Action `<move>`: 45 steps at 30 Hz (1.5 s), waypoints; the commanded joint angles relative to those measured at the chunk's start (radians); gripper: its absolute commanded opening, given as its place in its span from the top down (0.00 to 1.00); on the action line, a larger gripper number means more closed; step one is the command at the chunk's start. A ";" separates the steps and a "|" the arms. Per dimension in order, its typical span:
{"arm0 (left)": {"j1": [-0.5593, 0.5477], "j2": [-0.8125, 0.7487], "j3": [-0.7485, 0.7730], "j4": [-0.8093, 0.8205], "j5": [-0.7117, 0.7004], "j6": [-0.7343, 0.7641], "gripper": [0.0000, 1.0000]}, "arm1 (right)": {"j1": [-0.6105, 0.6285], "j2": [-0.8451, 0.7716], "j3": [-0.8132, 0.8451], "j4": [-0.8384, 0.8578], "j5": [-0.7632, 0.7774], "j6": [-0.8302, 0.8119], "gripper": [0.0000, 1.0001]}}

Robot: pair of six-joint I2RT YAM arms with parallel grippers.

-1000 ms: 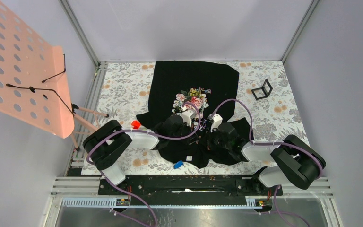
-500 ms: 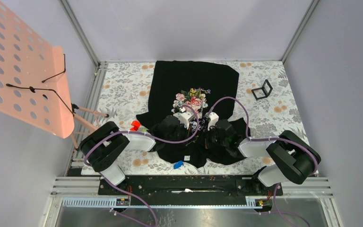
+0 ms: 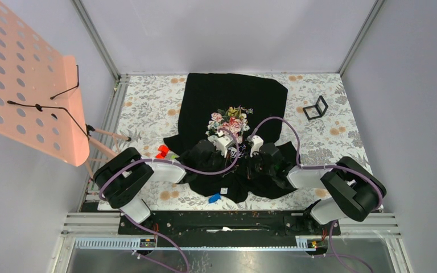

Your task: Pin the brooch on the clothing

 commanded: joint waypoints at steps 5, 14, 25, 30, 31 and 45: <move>-0.039 -0.036 -0.031 0.088 -0.066 -0.171 1.00 | -0.013 -0.152 -0.066 -0.007 0.053 0.034 0.69; -0.039 -0.056 -0.081 0.192 -0.145 -0.297 1.00 | -0.013 -0.362 -0.153 -0.082 0.141 0.058 0.51; -0.039 -0.080 -0.196 0.533 -0.085 -0.394 1.00 | -0.013 -0.524 -0.197 -0.118 0.172 0.146 0.40; -0.039 -0.089 -0.192 0.569 -0.075 -0.413 1.00 | -0.012 -0.632 -0.226 -0.121 0.222 0.208 0.38; -0.039 -0.095 -0.199 0.584 -0.077 -0.419 1.00 | -0.012 -0.652 -0.227 -0.134 0.237 0.215 0.39; -0.038 -0.138 -0.201 0.620 -0.090 -0.440 1.00 | -0.012 -0.569 -0.218 -0.051 0.130 0.218 0.38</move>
